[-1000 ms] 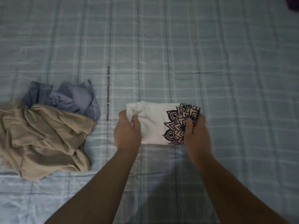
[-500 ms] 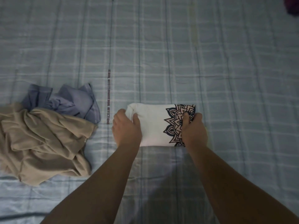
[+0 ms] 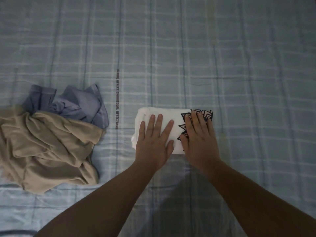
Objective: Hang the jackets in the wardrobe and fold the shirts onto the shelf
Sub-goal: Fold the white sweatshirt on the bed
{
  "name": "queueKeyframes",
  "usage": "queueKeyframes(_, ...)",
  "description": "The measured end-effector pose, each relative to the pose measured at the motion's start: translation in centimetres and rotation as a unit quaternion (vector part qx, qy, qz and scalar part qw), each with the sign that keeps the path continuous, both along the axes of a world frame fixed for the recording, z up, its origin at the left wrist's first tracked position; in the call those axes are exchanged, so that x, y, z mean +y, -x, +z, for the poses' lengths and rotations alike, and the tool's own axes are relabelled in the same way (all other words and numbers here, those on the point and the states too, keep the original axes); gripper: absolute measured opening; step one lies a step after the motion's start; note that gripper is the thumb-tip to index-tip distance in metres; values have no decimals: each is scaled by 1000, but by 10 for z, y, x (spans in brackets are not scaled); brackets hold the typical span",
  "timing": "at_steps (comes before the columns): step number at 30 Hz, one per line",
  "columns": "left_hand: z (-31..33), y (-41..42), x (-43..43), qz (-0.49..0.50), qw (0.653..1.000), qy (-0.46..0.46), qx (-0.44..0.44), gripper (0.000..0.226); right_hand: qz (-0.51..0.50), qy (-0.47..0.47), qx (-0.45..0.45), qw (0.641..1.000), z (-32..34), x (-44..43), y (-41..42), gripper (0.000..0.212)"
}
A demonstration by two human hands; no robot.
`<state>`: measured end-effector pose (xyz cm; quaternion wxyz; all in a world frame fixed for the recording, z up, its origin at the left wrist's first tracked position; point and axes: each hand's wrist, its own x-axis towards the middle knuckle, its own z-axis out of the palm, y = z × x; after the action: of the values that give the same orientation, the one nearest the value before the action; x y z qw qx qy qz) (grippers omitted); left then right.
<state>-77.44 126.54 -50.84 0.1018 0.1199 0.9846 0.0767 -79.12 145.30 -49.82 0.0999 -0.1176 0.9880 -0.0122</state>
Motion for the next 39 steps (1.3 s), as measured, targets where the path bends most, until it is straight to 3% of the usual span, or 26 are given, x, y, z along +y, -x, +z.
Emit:
queueKeyframes(7,1,4,3,7,999,0,-32,63,-23,30,-23,999,-4,-3,7,67)
queueKeyframes(10,15,7,-5,26,998,-58,-7,61,-74,172,6,982,12,-1,11,59)
queueKeyframes(12,29,10,-17,136,981,-127,48,59,-178,291,56,938,27,-2,12,53)
queueKeyframes(14,37,12,-31,331,920,-207,36,63,-315,348,82,879,36,-2,12,50)
queueKeyframes(16,36,17,-42,521,795,-297,-89,74,-442,352,21,825,38,-4,12,59)
queueKeyframes(17,33,21,-45,574,732,-332,-156,82,-480,340,-22,808,36,-4,12,63)
queueKeyframes(18,32,23,-46,591,695,-351,-211,92,-501,326,-59,800,33,-3,12,64)
queueKeyframes(19,33,25,-46,585,685,-353,-254,102,-511,312,-88,796,30,-2,13,64)
queueKeyframes(21,32,28,-45,553,704,-334,-296,109,-517,282,-124,799,25,0,15,66)
queueKeyframes(27,28,39,-41,463,788,-295,-279,94,-495,250,-173,814,22,7,21,74)
queueKeyframes(30,33,38,-47,457,742,-380,-311,84,-503,309,-180,787,22,14,21,72)
queueKeyframes(34,34,27,-54,456,690,-461,-322,73,-501,431,-211,720,24,24,13,77)
queueKeyframes(39,41,-7,-49,474,634,-540,-286,63,-473,508,-203,691,37,30,-7,65)
